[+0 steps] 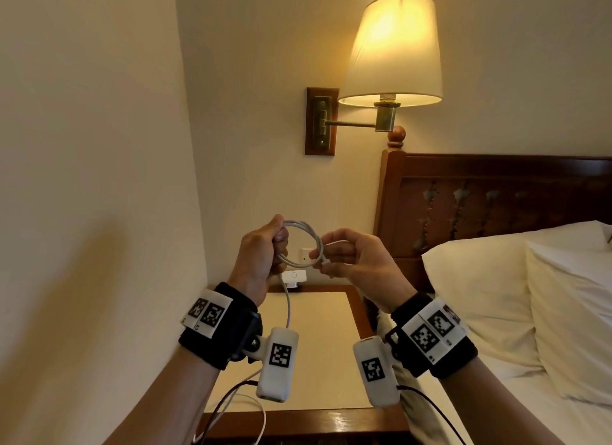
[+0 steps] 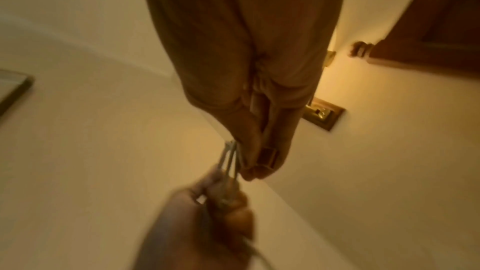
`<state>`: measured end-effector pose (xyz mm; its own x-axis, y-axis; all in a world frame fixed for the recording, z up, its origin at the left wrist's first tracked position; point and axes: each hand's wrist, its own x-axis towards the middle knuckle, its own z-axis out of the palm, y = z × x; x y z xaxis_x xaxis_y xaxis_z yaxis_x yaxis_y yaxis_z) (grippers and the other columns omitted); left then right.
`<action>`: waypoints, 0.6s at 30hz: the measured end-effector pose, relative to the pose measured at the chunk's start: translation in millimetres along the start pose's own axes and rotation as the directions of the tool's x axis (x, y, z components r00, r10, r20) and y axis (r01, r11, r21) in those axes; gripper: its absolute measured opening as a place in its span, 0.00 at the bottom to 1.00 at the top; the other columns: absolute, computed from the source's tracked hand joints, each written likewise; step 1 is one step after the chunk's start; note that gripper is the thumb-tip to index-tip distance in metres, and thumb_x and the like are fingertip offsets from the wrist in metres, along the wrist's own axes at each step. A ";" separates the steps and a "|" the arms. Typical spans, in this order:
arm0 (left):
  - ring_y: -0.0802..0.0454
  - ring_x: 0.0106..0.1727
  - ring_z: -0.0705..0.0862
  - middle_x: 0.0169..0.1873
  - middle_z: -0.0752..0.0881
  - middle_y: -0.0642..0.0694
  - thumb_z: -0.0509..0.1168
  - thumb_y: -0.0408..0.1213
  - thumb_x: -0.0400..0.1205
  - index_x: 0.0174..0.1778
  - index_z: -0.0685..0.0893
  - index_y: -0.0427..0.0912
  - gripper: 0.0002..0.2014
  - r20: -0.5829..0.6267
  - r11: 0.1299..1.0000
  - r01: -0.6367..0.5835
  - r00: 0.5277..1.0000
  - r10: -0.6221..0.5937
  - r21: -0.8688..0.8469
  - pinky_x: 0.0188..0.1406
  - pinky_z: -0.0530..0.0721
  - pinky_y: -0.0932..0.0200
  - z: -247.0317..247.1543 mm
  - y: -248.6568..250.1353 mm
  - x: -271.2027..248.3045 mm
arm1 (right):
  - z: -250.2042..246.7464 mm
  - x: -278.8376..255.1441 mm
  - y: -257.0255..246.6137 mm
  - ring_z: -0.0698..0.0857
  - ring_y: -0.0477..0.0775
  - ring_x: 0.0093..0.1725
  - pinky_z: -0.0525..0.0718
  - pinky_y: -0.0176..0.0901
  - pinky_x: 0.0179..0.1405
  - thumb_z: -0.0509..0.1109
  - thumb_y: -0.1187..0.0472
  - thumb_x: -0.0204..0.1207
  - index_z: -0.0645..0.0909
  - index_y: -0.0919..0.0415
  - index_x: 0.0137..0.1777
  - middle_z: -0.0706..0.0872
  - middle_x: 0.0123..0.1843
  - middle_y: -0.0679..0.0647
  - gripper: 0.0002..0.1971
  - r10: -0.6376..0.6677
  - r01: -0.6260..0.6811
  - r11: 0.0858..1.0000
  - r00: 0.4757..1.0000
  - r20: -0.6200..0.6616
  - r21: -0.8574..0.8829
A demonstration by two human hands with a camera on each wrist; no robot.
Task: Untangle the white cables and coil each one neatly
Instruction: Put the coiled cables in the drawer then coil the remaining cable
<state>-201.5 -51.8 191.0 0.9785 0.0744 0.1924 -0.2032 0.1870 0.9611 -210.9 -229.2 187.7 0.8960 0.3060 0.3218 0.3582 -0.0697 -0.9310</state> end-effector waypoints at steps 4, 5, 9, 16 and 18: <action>0.56 0.23 0.61 0.21 0.66 0.53 0.55 0.48 0.88 0.26 0.70 0.48 0.22 -0.043 0.999 -0.022 0.999 0.023 0.036 0.26 0.61 0.58 2.4 -5.2 -2.7 | -0.3 -1.3 -0.2 0.87 0.55 0.46 0.86 0.42 0.47 0.70 0.79 0.74 0.82 0.62 0.63 0.87 0.48 0.60 0.20 0.059 -0.071 0.991 0.992 0.108 0.116; 0.56 0.23 0.62 0.21 0.67 0.53 0.56 0.48 0.88 0.27 0.71 0.47 0.22 -0.044 0.998 -0.024 0.999 0.026 0.050 0.25 0.62 0.58 4.0 -7.3 -3.8 | 1.7 -2.0 -2.1 0.85 0.54 0.45 0.84 0.42 0.47 0.69 0.76 0.74 0.84 0.61 0.59 0.85 0.45 0.59 0.16 0.065 -0.085 0.982 0.990 0.122 0.166; 0.56 0.23 0.62 0.22 0.67 0.53 0.56 0.50 0.88 0.32 0.77 0.47 0.20 0.044 0.998 -0.042 0.998 0.040 0.042 0.23 0.61 0.60 11.0 -14.1 -5.4 | 14.8 -1.5 -6.1 0.81 0.54 0.45 0.81 0.46 0.54 0.62 0.58 0.83 0.84 0.64 0.41 0.83 0.40 0.57 0.14 0.061 -0.084 0.856 0.996 0.062 0.510; 0.57 0.20 0.64 0.23 0.69 0.45 0.60 0.50 0.86 0.38 0.84 0.41 0.18 0.092 0.977 -0.139 0.988 0.125 0.161 0.20 0.64 0.64 2.6 -31.2 -1.0 | 12.8 2.0 0.6 0.73 0.48 0.26 0.80 0.40 0.35 0.49 0.55 0.89 0.75 0.61 0.46 0.70 0.26 0.49 0.17 -0.005 -0.083 0.622 0.994 0.109 0.778; 0.59 0.21 0.67 0.25 0.72 0.46 0.62 0.45 0.85 0.37 0.84 0.40 0.15 0.115 0.937 -0.259 0.965 0.237 0.235 0.21 0.66 0.67 -10.7 -42.4 0.8 | 2.2 5.2 -3.4 0.68 0.44 0.22 0.74 0.36 0.29 0.48 0.54 0.90 0.73 0.60 0.46 0.67 0.23 0.46 0.16 -0.018 -0.076 0.584 0.994 0.107 0.808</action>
<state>-192.5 -49.2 148.3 0.8996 0.0036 0.4366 -0.4351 -0.0747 0.8973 -208.0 -225.2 192.2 0.8563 0.4067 0.3182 -0.0711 0.7032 -0.7074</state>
